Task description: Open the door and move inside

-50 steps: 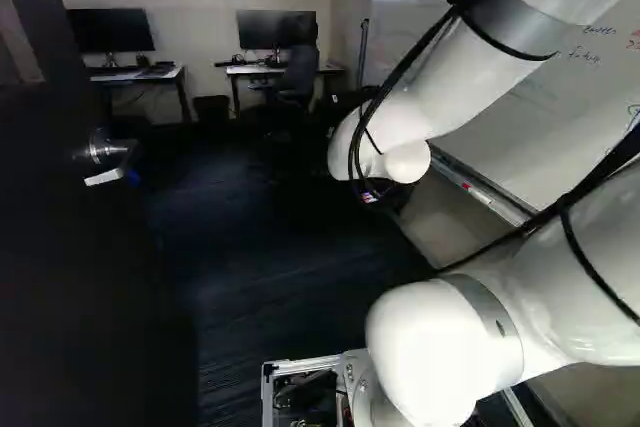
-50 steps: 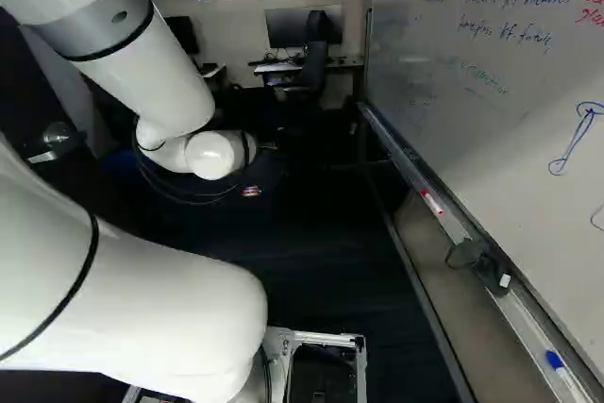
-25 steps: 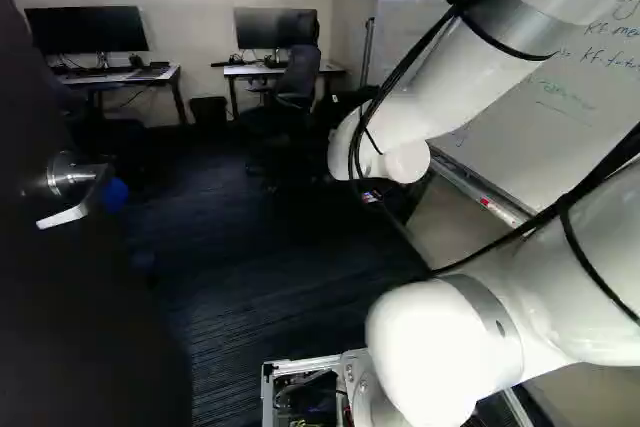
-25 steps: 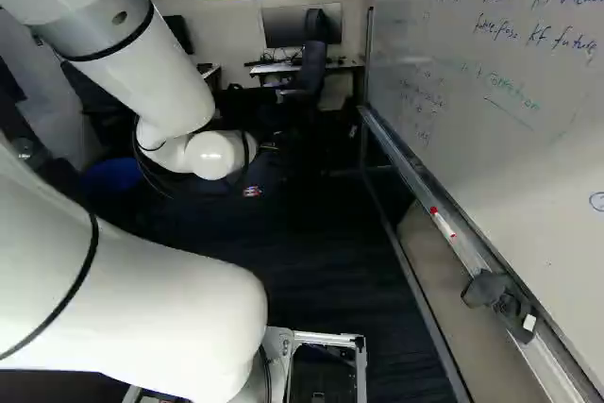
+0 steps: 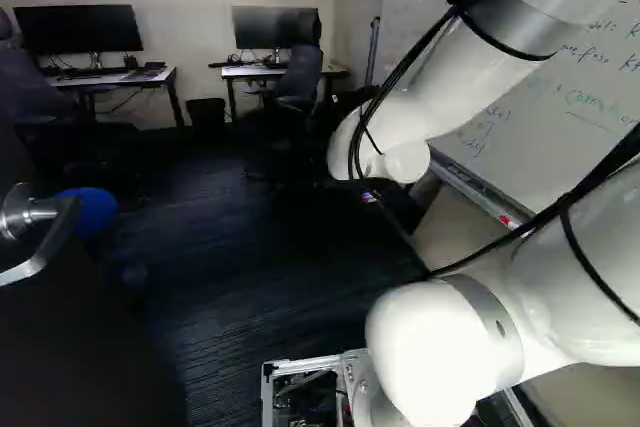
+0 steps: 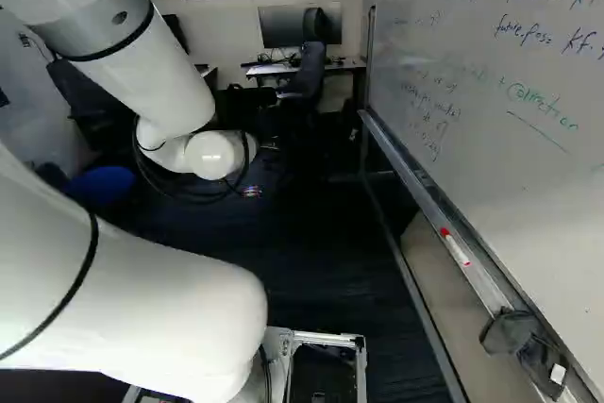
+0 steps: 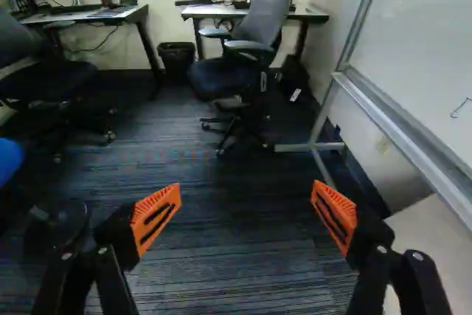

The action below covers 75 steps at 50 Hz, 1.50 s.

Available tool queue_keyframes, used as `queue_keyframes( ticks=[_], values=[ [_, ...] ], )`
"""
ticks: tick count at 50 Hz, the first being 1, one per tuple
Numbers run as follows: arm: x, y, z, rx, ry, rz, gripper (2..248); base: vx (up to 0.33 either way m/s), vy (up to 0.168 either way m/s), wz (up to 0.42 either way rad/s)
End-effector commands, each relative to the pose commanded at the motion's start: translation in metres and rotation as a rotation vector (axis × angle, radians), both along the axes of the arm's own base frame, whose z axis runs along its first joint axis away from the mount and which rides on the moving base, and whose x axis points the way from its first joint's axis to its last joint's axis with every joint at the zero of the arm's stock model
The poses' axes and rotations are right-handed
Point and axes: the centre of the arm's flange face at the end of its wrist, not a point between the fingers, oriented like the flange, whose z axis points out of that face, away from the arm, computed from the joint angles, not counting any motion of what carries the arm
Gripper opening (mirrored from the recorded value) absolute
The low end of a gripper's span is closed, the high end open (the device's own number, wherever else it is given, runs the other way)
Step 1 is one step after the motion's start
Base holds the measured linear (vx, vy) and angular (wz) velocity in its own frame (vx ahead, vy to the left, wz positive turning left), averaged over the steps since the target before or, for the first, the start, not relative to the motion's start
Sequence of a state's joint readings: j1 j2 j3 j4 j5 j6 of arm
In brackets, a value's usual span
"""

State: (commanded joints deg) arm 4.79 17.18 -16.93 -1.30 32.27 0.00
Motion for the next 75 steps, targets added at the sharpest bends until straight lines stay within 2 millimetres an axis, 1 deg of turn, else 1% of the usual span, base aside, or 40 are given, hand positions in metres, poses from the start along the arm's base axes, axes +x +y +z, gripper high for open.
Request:
queue_keyframes(
  ticks=[17,46,60,75],
  values=[
    [0.002,0.000,0.000,0.000,0.001,0.000,247,0.157,0.005,-0.002],
    [0.002,0.000,-0.001,0.000,0.000,-0.002,247,-0.005,-0.001,0.000],
    [-0.002,-0.003,-0.006,0.002,-0.006,-0.010,247,0.000,0.000,0.000],
    [-0.011,-0.008,-0.018,0.006,-0.019,-0.026,247,0.000,0.000,0.000]
  ],
)
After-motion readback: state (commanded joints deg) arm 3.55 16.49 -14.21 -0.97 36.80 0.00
